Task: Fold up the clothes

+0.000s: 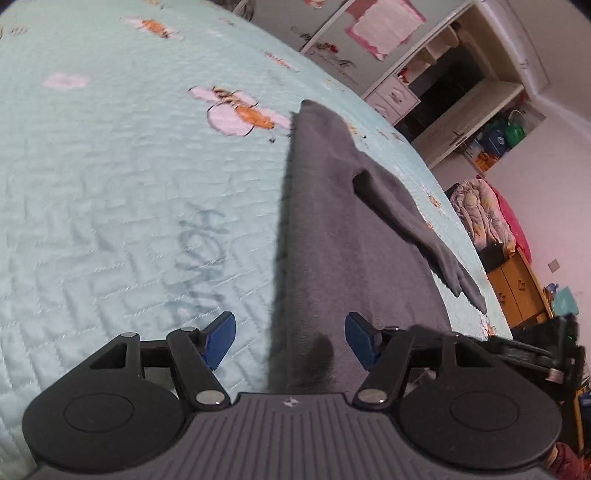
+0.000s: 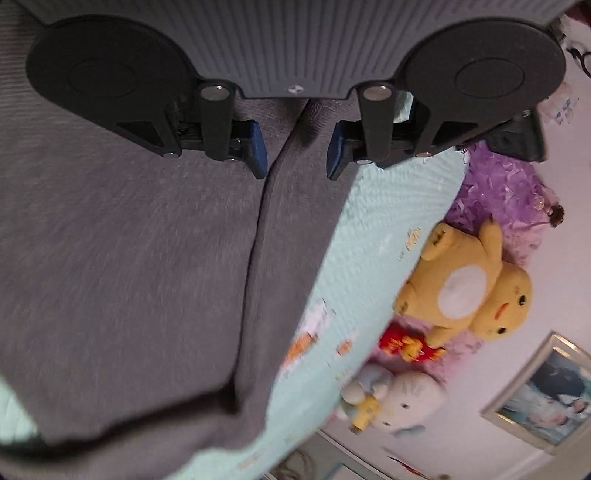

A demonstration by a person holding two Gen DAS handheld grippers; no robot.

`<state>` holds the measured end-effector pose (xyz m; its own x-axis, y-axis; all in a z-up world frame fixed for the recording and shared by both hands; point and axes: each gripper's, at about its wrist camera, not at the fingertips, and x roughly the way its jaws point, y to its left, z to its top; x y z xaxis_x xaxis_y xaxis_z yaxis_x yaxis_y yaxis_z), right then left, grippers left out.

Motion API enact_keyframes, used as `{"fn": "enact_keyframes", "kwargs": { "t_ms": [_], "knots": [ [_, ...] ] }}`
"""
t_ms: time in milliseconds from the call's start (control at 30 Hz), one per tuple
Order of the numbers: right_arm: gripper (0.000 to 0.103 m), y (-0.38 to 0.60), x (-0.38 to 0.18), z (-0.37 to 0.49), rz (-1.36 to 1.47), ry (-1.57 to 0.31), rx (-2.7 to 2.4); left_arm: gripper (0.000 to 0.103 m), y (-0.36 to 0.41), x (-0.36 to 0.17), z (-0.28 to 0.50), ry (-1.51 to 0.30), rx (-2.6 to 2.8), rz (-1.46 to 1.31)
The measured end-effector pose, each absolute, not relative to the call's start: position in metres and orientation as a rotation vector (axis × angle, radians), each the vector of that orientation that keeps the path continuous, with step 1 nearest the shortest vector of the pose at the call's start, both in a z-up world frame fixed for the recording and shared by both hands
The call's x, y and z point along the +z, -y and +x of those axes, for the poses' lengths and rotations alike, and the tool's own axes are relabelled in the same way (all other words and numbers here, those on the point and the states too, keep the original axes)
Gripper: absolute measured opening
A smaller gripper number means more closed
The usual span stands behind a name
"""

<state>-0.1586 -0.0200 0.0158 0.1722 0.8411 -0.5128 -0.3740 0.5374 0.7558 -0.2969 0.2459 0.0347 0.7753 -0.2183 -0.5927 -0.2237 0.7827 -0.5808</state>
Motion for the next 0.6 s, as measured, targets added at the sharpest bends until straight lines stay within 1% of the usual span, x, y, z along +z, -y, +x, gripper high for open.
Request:
{"fn": "enact_keyframes", "kwargs": {
  "t_ms": [133, 233, 267, 300, 333, 433, 500, 533, 600],
  "knots": [
    [0.036, 0.013, 0.003, -0.156, 0.606, -1.101, 0.910, 0.069, -0.248, 0.033, -0.292, -0.707, 0.011, -0.663],
    [0.035, 0.005, 0.001, -0.150, 0.602, -1.090, 0.915, 0.069, -0.249, 0.027, -0.286, -0.731, 0.007, -0.650],
    [0.028, 0.002, 0.003, -0.149, 0.582, -1.086, 0.929, 0.069, -0.248, 0.026, -0.285, -0.732, 0.009, -0.640],
    [0.010, -0.002, 0.005, -0.148, 0.563, -1.081, 0.943, 0.069, -0.246, 0.026, -0.284, -0.730, 0.012, -0.628],
    [0.006, -0.006, 0.008, -0.147, 0.541, -1.073, 0.957, 0.069, -0.245, 0.026, -0.283, -0.728, 0.016, -0.615],
    [0.006, -0.017, 0.033, -0.151, 0.434, -0.948, 1.012, 0.070, -0.240, 0.028, -0.282, -0.731, 0.035, -0.546],
    [0.006, -0.023, 0.037, -0.150, 0.324, -0.912, 0.995, 0.070, -0.237, 0.028, -0.281, -0.735, 0.043, -0.501],
    [0.006, -0.026, 0.035, -0.149, 0.276, -0.909, 0.985, 0.070, -0.235, 0.027, -0.280, -0.739, 0.041, -0.482],
    [0.006, -0.024, 0.019, -0.146, 0.314, -0.991, 0.985, 0.070, -0.231, 0.026, -0.279, -0.742, 0.038, -0.435]
  ]
}}
